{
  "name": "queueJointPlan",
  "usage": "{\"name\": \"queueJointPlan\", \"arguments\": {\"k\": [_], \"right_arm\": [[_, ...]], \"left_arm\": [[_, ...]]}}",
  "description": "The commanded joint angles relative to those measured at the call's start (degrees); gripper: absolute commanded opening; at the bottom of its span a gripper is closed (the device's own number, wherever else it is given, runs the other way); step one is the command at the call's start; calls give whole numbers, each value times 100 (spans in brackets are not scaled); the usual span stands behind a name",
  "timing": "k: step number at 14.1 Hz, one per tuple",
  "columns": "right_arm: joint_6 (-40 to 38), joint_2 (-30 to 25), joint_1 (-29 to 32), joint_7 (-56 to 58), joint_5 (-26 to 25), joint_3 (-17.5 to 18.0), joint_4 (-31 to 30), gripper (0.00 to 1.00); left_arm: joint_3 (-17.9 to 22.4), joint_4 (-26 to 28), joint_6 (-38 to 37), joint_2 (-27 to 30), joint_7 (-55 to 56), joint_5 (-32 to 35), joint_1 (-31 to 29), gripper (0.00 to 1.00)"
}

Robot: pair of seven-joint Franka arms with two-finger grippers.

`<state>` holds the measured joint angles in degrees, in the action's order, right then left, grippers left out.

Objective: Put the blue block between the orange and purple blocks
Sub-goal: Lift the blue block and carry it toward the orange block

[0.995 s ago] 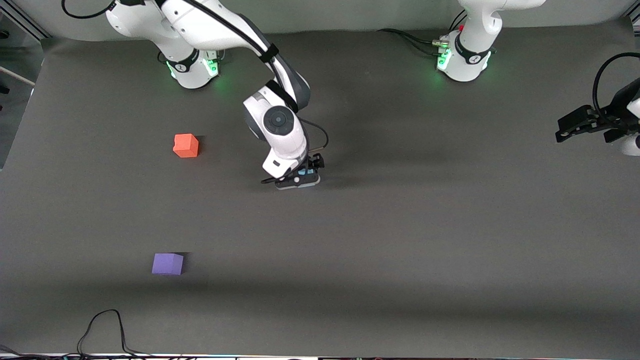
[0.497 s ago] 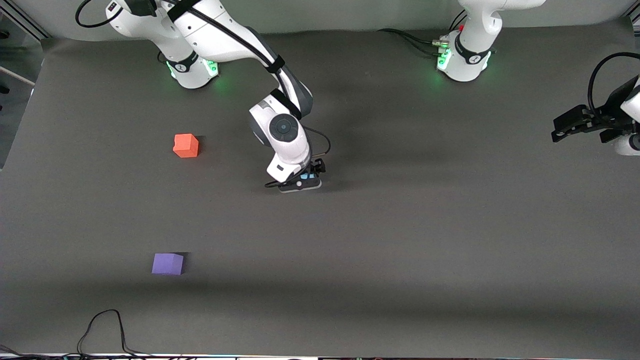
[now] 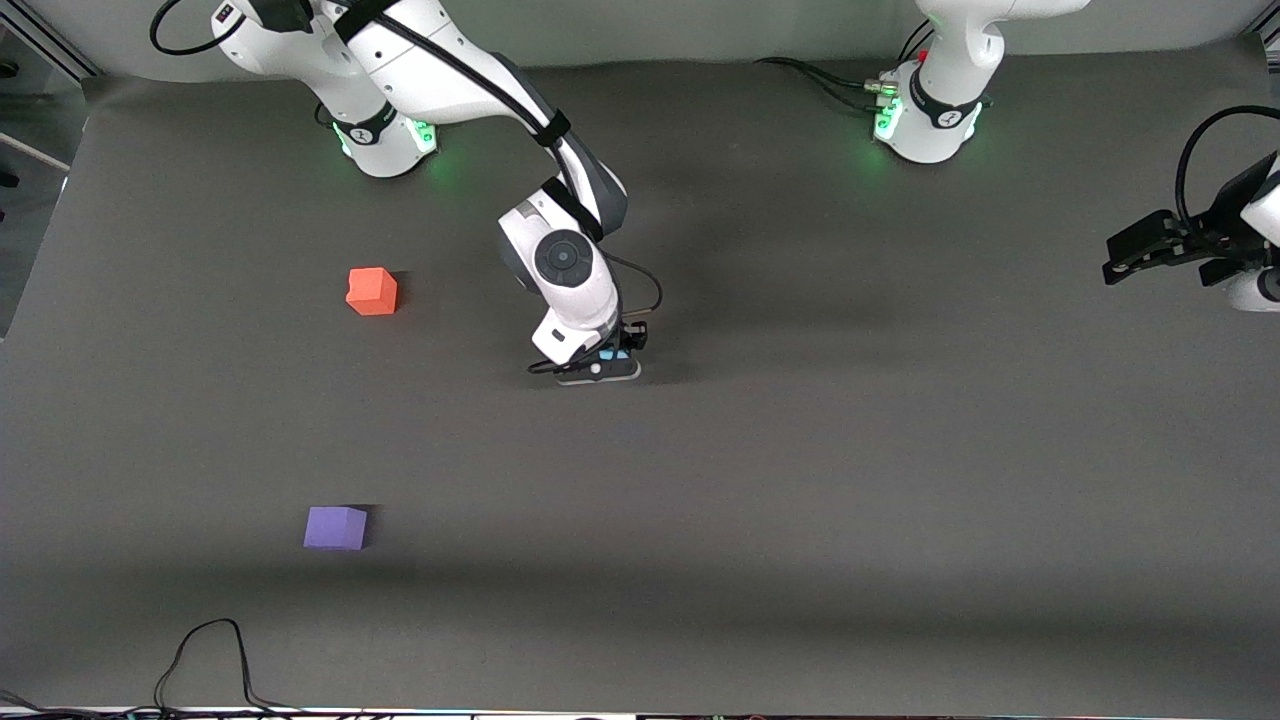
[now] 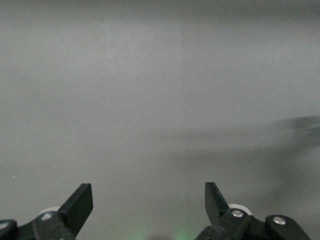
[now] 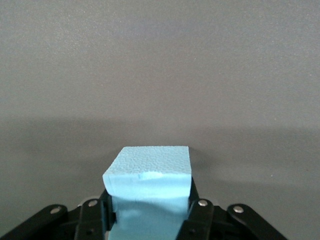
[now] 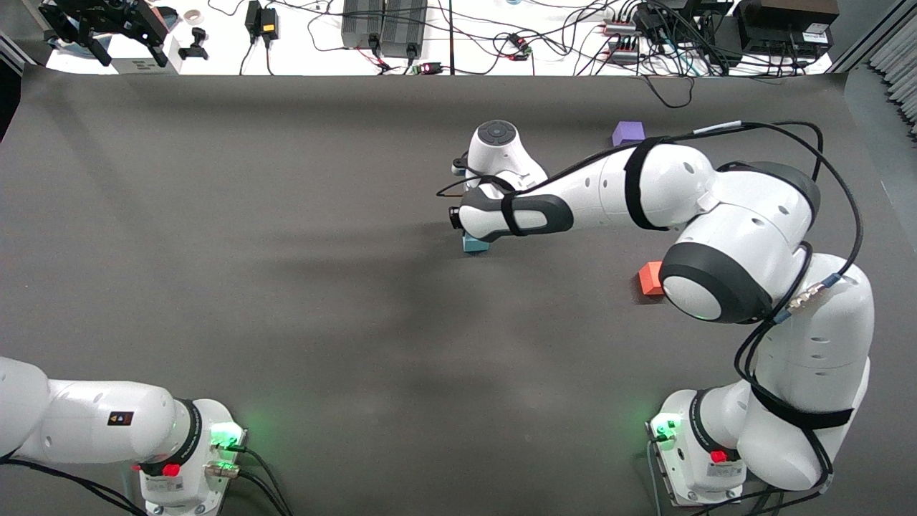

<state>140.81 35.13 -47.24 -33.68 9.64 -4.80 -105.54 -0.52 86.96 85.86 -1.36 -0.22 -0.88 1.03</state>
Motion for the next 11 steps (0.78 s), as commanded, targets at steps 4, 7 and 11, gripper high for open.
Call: {"name": "queueJointPlan", "arguments": {"k": [4,7,11], "right_arm": [[-2043,-576,83,98,116,-353,1260,43],[-3783,-674,504,98,152,-407,2893,44],[-5219,-674,1259,501,424,-390,4434,44]], "left_arm": [[-71,225,124,198,-39,27,-67,100],[-71,234,115,198,-39,27,-85,100],[-53,225,115,198,-57,35,-94,100]]}}
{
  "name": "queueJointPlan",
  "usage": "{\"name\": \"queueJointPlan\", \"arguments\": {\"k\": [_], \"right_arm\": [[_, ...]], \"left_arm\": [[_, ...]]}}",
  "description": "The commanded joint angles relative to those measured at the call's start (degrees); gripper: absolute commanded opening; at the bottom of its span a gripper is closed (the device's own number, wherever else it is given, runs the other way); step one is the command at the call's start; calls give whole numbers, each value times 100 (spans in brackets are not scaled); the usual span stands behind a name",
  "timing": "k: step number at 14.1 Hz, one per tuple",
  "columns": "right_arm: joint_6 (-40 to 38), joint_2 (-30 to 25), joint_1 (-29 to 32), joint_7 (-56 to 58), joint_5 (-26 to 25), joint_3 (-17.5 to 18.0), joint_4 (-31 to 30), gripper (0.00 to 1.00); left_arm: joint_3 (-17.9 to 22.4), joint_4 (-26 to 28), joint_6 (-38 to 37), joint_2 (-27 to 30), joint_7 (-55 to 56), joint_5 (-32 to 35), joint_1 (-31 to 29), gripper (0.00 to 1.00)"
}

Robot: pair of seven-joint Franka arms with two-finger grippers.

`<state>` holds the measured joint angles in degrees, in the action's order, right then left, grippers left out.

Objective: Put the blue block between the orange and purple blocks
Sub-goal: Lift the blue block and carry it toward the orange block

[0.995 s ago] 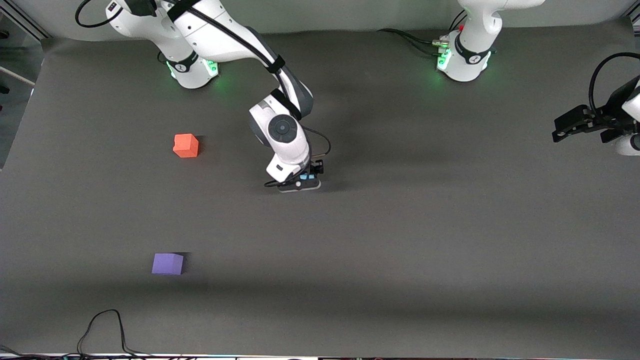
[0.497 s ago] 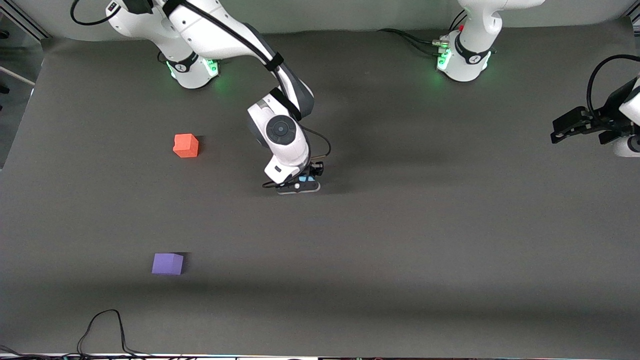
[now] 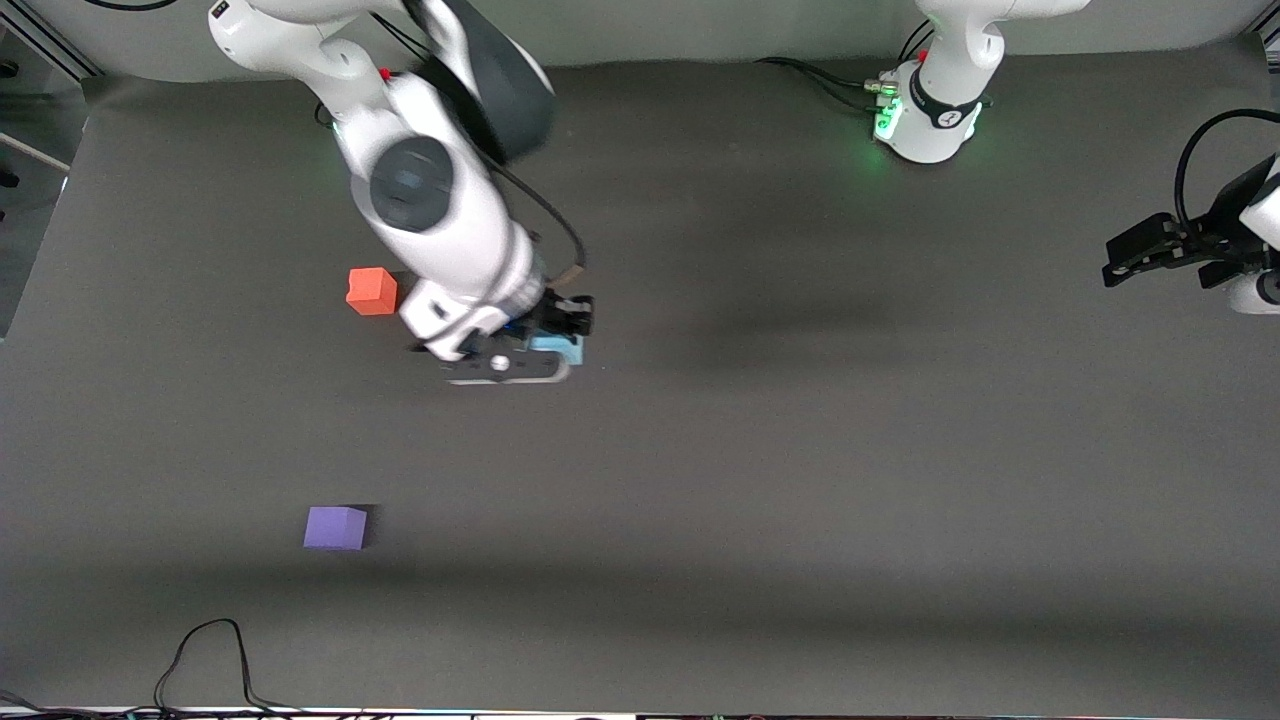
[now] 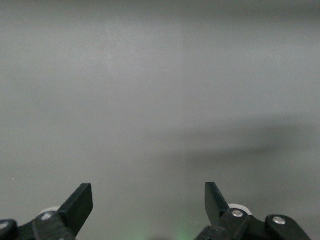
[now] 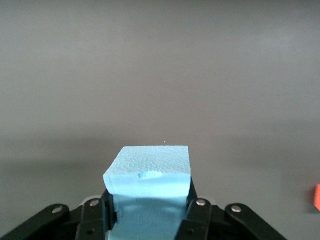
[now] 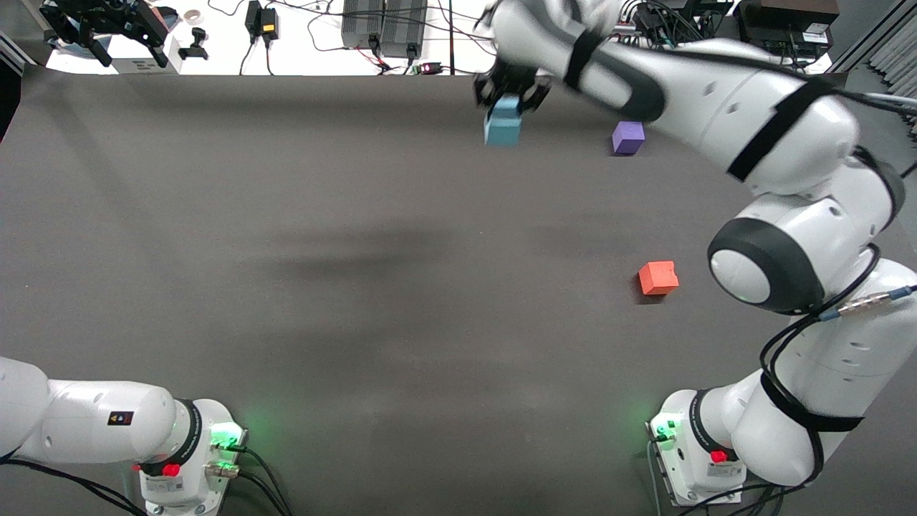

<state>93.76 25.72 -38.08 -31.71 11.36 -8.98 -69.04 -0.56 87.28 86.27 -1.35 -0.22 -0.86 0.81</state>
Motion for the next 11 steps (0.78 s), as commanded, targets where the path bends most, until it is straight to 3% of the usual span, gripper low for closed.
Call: {"name": "queueJointPlan", "arguments": {"k": [1,5,8,9,11], "right_arm": [[-674,267,449,488,235,10,952,44],[-737,-119,888,1033,147,-7,823,46],[-693,-576,1204,1525,-177,-244,-19,46],[-684,-751,1641,1823,-204,-97,-248,46],[-667,-1146,2843,2342,-414,692,-749,46]], "left_arm": [[-50,201,83,196,-74,33,-72,100],[-58,263,91,205,-285,94,-46,100],[-58,263,83,196,-496,173,-63,100],[-58,254,83,196,-496,173,-72,100],[-58,245,56,188,-496,173,-63,100]]}}
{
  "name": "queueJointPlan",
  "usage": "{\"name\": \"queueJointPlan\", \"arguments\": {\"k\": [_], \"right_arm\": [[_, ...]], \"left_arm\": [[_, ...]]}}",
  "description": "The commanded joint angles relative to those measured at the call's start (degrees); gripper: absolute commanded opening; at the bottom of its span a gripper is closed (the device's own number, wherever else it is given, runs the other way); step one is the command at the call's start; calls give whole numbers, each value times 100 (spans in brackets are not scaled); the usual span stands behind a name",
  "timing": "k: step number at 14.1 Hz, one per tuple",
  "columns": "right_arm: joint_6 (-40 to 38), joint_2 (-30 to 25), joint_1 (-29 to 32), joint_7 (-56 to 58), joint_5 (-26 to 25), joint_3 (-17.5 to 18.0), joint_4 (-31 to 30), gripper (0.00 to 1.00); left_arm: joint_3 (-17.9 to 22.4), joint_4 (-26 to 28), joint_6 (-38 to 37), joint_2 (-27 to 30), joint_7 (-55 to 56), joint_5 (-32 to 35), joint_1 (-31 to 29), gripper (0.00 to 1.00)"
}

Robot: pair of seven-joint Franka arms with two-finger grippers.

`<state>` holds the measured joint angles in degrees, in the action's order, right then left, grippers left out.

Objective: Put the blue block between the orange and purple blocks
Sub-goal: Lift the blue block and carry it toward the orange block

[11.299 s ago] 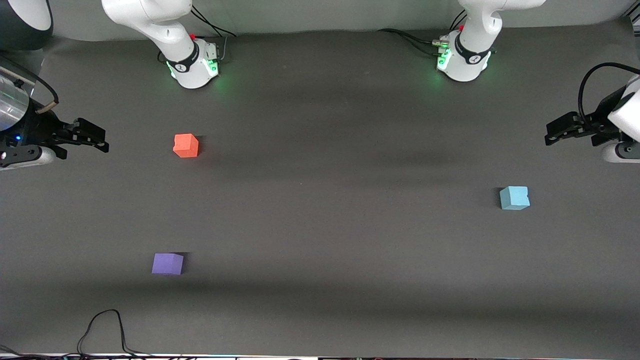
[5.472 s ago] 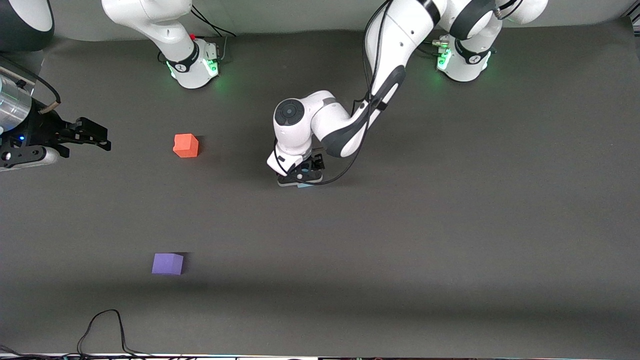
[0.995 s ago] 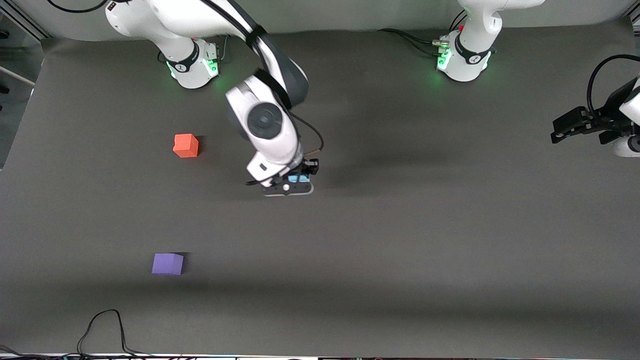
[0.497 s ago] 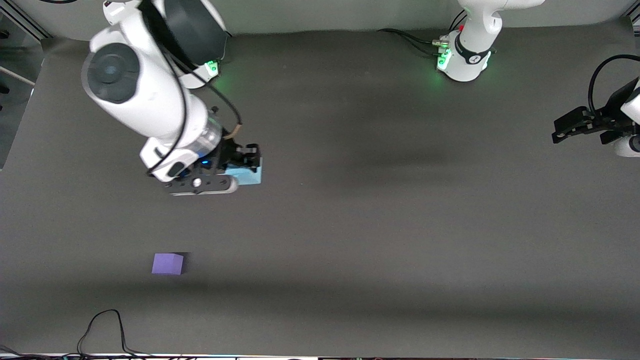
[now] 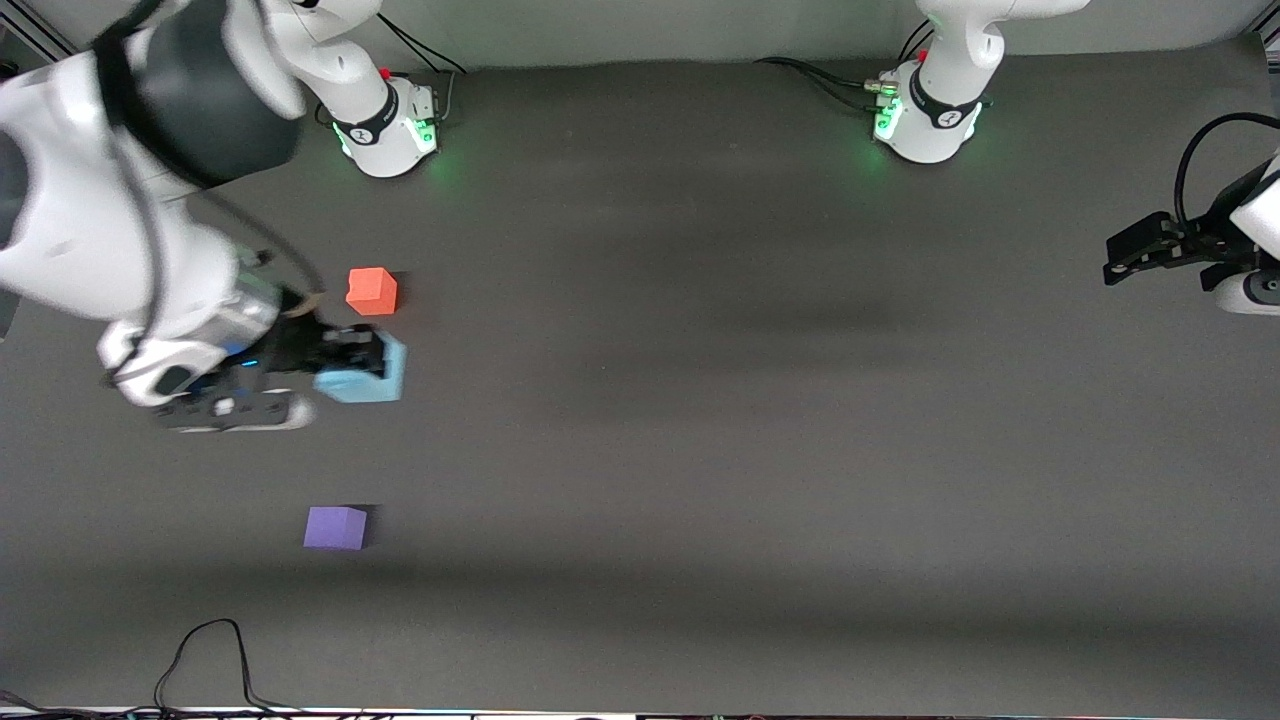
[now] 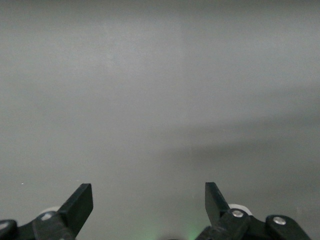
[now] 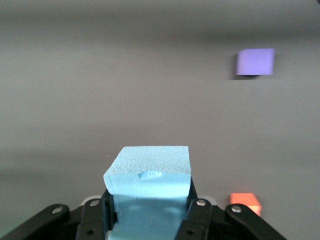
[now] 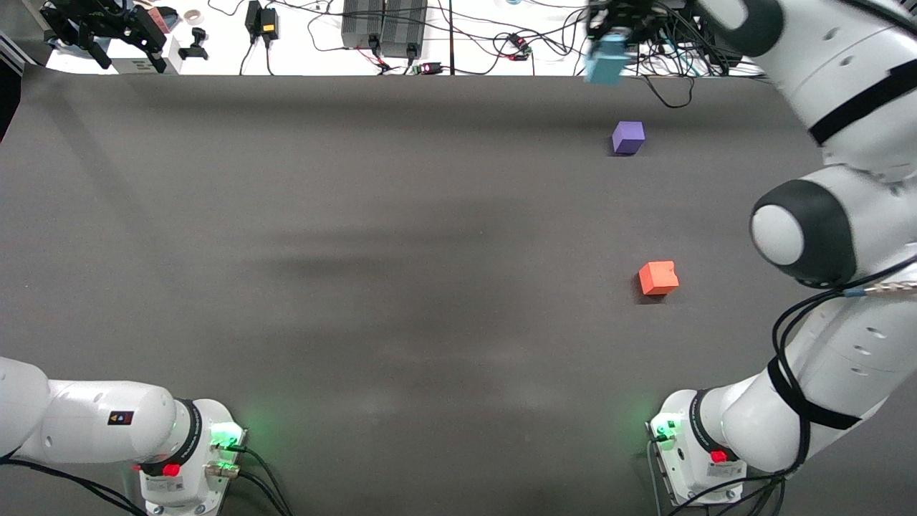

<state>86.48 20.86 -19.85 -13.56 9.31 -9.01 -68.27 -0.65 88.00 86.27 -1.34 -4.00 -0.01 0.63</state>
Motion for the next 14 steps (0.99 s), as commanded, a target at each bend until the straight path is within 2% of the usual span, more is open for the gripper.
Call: {"name": "queueJointPlan", "arguments": {"k": [1,3,4,9,12,14], "right_arm": [[79,-819,1601,852,-497,1169,-1055,46],[245,-1161,2761,1162,-623,1996,-1625,46],[447,-1398,3080,1319,-623,2191,-1994,46],[1475,-1875,3092,1708,-615,1851,-3481,46],[2562,-1691,3083,1708,-606,1851,-4403,46],[3302,-1140,3083,1708,-606,1851,-4669,46]], "left_arm": [[-49,165,74,178,-136,89,-54,100],[-40,147,83,178,-172,71,-54,100],[-49,138,74,178,-180,80,-45,100],[-49,130,118,161,-180,80,-45,100],[-49,130,127,161,-180,80,-45,100],[-49,130,135,161,-180,80,-45,100]]}}
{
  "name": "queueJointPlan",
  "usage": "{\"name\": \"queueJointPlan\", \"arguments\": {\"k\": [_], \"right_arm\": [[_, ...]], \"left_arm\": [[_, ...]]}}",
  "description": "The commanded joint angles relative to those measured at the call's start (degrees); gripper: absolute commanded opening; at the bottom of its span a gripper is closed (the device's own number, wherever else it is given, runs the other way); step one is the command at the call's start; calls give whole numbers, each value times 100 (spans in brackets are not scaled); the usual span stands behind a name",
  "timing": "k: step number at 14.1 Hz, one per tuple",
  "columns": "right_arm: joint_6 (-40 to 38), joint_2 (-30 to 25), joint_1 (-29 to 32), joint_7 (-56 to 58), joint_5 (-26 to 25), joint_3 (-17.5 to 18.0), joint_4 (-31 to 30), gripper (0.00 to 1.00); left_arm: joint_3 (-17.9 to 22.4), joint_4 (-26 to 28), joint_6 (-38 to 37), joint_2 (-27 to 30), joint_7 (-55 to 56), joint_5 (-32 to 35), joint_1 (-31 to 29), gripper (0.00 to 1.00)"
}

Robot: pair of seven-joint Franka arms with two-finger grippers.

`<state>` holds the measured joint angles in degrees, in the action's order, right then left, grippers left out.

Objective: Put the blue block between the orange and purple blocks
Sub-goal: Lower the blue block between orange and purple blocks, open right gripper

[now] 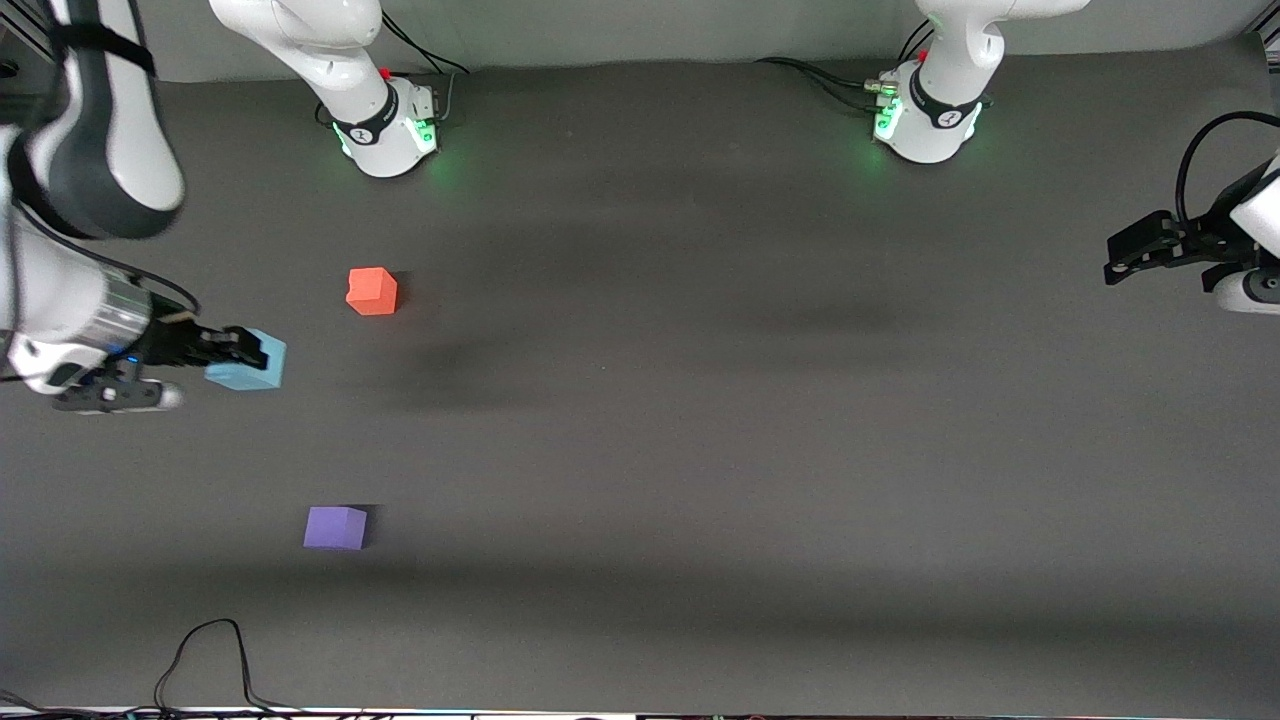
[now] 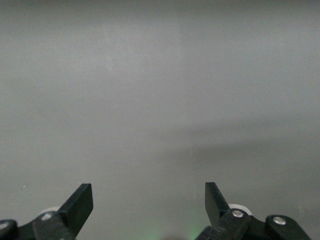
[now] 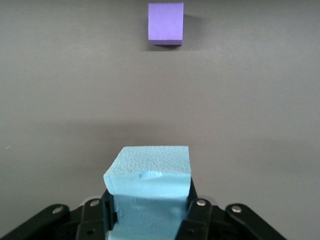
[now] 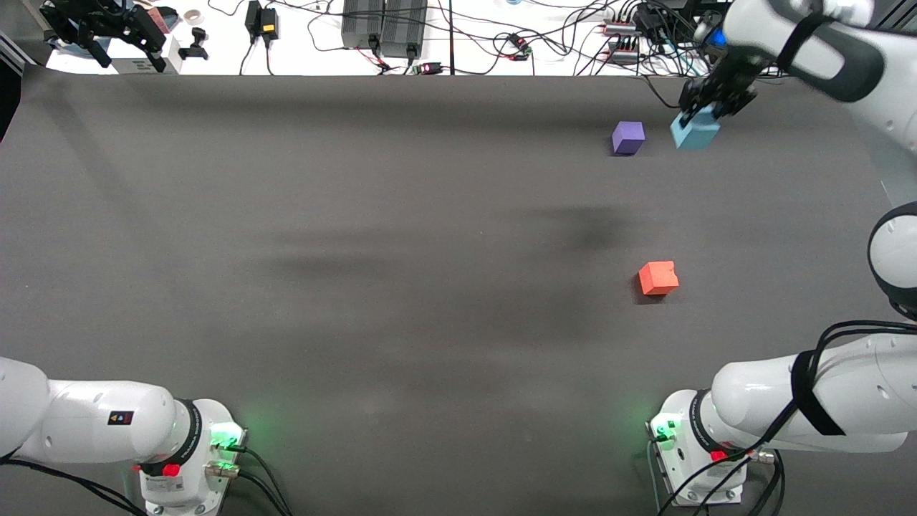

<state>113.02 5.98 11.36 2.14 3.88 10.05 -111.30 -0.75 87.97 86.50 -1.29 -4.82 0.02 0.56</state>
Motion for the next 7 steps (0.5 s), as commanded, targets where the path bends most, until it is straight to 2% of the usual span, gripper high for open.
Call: {"name": "queueJointPlan", "arguments": {"k": [1,7], "right_arm": [[921,682,-38,146,-63,-56,-375,46],[2863,2107,-108,146,-98,-64,-700,47]], "left_arm": [[-40,133,112,147,-98,77,-38,100],[-40,124,130,138,-98,77,-38,100]]}}
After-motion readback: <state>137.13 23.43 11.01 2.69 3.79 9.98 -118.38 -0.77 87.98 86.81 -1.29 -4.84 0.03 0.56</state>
